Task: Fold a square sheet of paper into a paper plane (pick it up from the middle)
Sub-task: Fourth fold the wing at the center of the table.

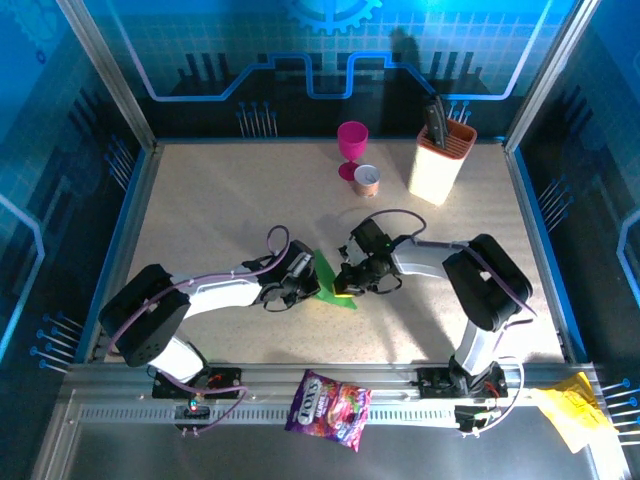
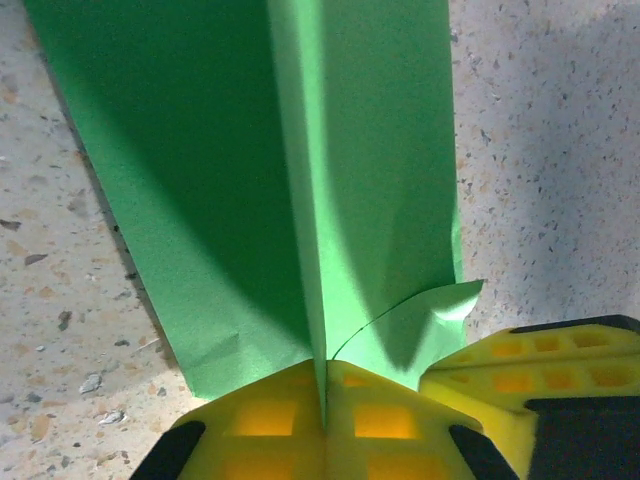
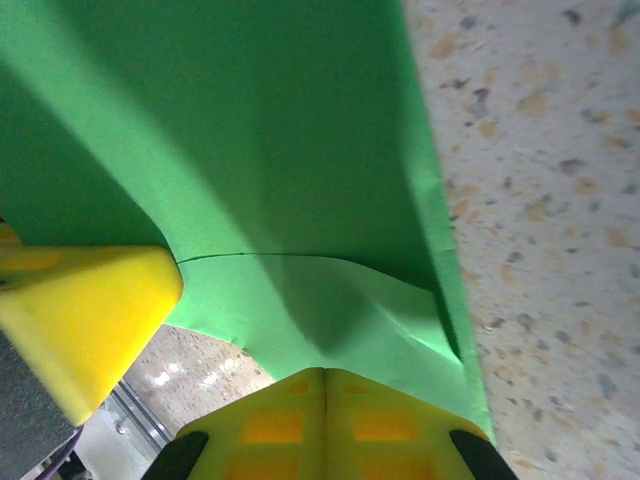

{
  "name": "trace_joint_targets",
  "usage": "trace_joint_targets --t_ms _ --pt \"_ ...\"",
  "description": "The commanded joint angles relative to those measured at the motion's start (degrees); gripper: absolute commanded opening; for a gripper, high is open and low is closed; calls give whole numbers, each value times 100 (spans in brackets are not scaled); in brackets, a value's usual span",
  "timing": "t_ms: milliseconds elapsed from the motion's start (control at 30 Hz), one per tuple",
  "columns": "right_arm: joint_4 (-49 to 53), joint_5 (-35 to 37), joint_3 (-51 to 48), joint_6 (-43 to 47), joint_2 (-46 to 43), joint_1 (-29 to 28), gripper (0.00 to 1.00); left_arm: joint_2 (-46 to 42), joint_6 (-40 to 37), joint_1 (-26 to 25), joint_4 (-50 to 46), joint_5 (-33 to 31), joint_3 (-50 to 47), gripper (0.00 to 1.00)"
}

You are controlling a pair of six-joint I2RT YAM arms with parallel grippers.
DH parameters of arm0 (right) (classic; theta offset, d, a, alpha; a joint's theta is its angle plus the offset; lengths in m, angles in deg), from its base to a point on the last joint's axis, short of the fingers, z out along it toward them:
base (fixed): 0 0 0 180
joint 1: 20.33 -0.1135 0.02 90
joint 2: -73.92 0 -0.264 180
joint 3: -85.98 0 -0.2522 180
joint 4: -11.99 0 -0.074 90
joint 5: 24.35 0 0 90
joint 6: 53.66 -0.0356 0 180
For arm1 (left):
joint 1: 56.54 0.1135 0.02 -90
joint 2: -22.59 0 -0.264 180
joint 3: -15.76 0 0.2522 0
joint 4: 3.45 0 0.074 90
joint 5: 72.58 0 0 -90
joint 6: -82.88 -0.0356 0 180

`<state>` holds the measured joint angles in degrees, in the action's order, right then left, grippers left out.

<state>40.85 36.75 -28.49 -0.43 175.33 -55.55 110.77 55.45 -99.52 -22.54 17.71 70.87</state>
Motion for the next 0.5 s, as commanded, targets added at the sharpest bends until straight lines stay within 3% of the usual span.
trace_joint_targets --t_ms 0,233,467 --pt "-77 -55 92 -103 250 -133 0 6 -131 -8 -256 41 179 0" --pt "-146 -46 48 -84 611 -119 0 -72 31 -8 -455 65 333 0" --pt "148 58 1 201 -274 -2 0 -28 419 -6 -999 104 639 0"
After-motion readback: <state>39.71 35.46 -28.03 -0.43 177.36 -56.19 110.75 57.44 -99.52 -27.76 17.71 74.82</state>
